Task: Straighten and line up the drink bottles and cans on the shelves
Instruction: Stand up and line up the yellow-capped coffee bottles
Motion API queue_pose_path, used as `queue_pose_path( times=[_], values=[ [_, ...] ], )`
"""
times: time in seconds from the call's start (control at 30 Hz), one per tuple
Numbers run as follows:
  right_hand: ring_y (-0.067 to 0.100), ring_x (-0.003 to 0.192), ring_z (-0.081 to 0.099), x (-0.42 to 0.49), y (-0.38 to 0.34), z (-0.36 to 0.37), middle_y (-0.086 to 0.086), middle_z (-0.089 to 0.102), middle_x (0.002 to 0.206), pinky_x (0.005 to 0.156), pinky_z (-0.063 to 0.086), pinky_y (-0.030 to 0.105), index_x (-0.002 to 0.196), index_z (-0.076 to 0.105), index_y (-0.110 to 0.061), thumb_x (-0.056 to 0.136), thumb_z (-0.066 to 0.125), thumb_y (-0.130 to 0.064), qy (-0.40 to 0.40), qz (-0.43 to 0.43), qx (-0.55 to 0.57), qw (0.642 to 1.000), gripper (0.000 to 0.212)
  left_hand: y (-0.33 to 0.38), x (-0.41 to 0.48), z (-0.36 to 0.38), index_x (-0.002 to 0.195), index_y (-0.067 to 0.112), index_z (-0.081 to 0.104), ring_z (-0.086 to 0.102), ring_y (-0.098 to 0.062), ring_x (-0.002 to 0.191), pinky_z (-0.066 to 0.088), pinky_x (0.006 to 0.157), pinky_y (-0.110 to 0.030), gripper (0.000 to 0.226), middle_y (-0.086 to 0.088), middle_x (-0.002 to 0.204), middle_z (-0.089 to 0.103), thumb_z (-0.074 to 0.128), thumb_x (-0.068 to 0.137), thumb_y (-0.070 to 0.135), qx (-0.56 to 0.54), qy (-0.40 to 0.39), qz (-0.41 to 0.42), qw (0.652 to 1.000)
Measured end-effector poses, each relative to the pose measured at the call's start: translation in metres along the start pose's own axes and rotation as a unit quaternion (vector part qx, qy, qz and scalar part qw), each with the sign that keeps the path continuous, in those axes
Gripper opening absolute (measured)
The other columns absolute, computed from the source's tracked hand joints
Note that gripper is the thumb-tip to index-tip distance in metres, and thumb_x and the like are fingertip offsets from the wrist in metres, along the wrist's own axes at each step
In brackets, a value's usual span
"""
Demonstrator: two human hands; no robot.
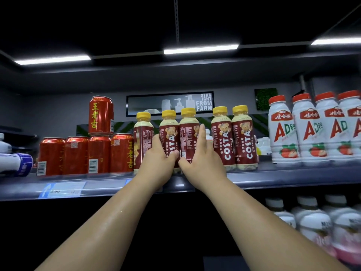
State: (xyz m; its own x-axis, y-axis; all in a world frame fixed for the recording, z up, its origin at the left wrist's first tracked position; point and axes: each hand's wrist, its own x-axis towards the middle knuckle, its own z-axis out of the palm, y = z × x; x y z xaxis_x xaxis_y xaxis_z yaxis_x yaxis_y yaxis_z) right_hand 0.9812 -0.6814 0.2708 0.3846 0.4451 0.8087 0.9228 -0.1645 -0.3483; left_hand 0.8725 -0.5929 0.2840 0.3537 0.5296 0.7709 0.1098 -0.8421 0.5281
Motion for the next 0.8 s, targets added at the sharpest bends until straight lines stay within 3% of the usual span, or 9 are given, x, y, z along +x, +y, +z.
queue_pose_path(
  times=[0.13, 0.3, 0.47, 0.63, 0.8],
  values=[
    [0.034, 0.116, 0.054, 0.0, -0.001, 0.001, 0.015, 0.034, 0.148, 0.091, 0.047, 0.042, 0.153, -0.023, -0.026, 0.092, 0.056, -0.043, 0.001, -0.002, -0.027, 1.0, 0.102, -0.003, 0.001, 0.0, 0.142, 0.024, 0.029, 0.058, -0.026, 0.107, 0.046, 0.092, -0.037, 0.057, -0.005, 0.124, 0.059, 0.06, 0.094, 0.032, 0.007, 0.004, -0.004, 1.0],
    [0.034, 0.115, 0.053, 0.0, -0.001, 0.005, 0.014, 0.023, 0.146, 0.091, 0.048, 0.041, 0.151, -0.02, -0.028, 0.089, 0.056, -0.048, 0.024, -0.012, -0.043, 0.999, 0.1, -0.005, 0.0, 0.001, 0.141, 0.022, 0.03, 0.053, -0.021, 0.096, 0.041, 0.083, -0.033, 0.055, -0.007, 0.122, 0.06, 0.058, 0.096, 0.032, 0.008, 0.004, 0.007, 1.0],
    [0.032, 0.106, 0.058, -0.008, 0.0, 0.004, 0.01, 0.027, 0.138, 0.083, 0.049, 0.037, 0.151, -0.009, -0.024, 0.089, 0.066, -0.047, 0.072, -0.037, -0.072, 0.994, 0.099, -0.005, 0.001, 0.001, 0.144, 0.022, 0.028, 0.058, -0.028, 0.11, 0.043, 0.087, -0.035, 0.058, -0.008, 0.127, 0.059, 0.058, 0.096, 0.032, 0.007, 0.007, 0.004, 1.0],
    [0.03, 0.099, 0.061, -0.013, -0.002, 0.001, 0.008, 0.029, 0.137, 0.073, 0.049, 0.037, 0.14, -0.01, -0.029, 0.089, 0.065, -0.052, 0.085, -0.033, -0.111, 0.99, 0.094, -0.006, 0.002, 0.002, 0.147, 0.022, 0.023, 0.058, -0.029, 0.113, 0.044, 0.092, -0.037, 0.062, -0.009, 0.13, 0.059, 0.057, 0.097, 0.033, 0.001, 0.002, -0.001, 1.0],
    [0.026, 0.107, 0.055, -0.018, 0.003, -0.011, 0.005, 0.035, 0.14, 0.076, 0.049, 0.037, 0.151, 0.012, -0.023, 0.091, 0.063, -0.047, 0.1, -0.054, -0.119, 0.986, 0.082, -0.007, 0.002, 0.004, 0.147, 0.023, 0.024, 0.059, -0.028, 0.107, 0.039, 0.082, -0.032, 0.062, -0.008, 0.126, 0.061, 0.057, 0.097, 0.036, 0.007, -0.002, 0.005, 1.0]
  ],
)
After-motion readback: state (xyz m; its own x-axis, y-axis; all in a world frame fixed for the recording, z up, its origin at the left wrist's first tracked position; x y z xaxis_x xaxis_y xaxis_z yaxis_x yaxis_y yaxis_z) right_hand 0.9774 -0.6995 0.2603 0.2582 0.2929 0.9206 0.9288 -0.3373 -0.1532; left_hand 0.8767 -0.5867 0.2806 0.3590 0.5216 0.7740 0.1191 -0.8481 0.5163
